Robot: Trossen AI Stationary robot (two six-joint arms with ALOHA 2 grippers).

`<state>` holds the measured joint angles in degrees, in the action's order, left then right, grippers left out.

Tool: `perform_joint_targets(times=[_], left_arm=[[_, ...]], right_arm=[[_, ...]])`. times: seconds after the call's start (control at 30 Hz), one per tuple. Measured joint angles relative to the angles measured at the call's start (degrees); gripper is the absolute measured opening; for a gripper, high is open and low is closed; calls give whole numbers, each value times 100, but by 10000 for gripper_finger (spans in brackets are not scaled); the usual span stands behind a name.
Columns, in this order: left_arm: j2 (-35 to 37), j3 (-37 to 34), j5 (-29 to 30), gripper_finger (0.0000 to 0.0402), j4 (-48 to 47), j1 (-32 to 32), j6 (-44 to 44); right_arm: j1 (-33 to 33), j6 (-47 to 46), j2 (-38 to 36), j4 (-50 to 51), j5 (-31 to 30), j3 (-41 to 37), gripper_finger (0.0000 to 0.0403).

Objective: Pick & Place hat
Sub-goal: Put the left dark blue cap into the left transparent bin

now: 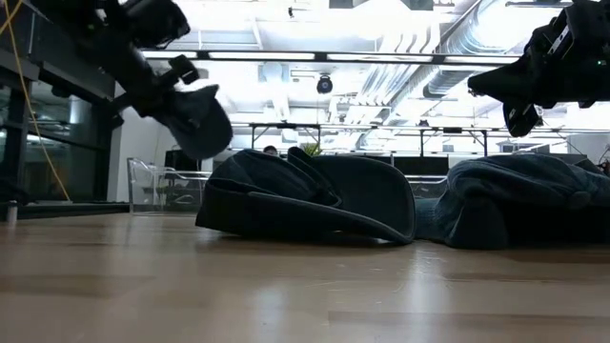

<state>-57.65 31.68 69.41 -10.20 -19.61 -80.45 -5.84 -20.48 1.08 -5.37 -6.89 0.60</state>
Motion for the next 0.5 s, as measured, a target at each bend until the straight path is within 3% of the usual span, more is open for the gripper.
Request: perform_joint_targets(times=[0.17,0.5], left_arm=[[-110,-99,-170,0,-21,-374,-293],[-450,-120,-130,0,-281,-408,-369]], right_arm=[[1,-1,0,0,-1,1,1],[0,0,2,0,0,0,1]])
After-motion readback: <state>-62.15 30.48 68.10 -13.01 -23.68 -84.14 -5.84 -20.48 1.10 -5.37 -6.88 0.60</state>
